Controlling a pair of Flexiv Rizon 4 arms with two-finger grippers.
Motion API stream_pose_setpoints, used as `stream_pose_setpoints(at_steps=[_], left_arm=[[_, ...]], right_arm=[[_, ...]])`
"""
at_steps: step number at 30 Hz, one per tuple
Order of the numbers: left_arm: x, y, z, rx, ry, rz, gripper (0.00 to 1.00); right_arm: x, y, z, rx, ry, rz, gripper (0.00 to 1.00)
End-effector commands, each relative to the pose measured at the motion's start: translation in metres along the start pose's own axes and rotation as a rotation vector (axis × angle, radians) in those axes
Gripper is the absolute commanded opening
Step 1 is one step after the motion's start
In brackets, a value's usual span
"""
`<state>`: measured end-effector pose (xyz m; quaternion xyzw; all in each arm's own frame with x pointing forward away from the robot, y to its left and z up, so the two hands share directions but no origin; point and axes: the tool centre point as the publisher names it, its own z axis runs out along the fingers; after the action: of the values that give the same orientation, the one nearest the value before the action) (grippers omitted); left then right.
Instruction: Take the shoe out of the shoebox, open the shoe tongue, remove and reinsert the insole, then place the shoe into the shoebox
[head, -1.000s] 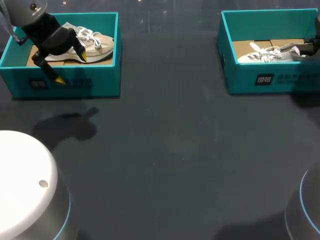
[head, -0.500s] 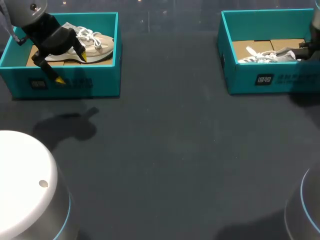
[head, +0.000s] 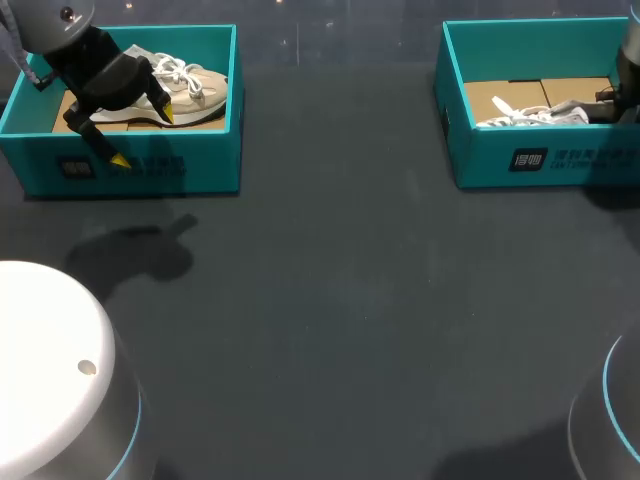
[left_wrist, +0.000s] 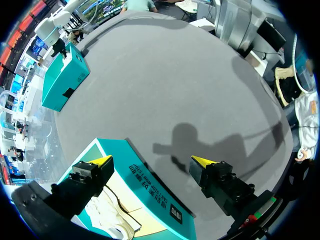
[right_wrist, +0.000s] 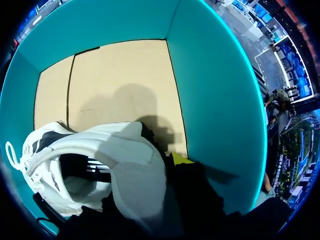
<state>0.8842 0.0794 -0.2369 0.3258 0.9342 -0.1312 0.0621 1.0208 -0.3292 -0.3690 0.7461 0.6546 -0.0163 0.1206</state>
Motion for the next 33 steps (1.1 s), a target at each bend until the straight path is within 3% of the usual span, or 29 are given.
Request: stream_pose_setpoints(at_steps=[1, 5, 13, 33], left_arm=[[0.000, 0.000, 0.000, -0.002, 0.001, 0.001, 1.00], [0.000, 0.000, 0.000, -0.002, 0.001, 0.001, 1.00], [0.000, 0.000, 0.000, -0.002, 0.001, 0.001, 1.00], [0.000, 0.000, 0.000, -0.002, 0.001, 0.001, 1.00]], right_arm=[[0.001, 0.002, 0.005, 0.005, 0.026, -0.002, 0.00], [-0.001, 0.002, 0.007, 0.008, 0.039, -0.001, 0.02], [0.001, 0.002, 0.009, 0.014, 0.045, -0.003, 0.24], [0.008, 0.003, -0.013, -0.016, 0.035, -0.006, 0.44]])
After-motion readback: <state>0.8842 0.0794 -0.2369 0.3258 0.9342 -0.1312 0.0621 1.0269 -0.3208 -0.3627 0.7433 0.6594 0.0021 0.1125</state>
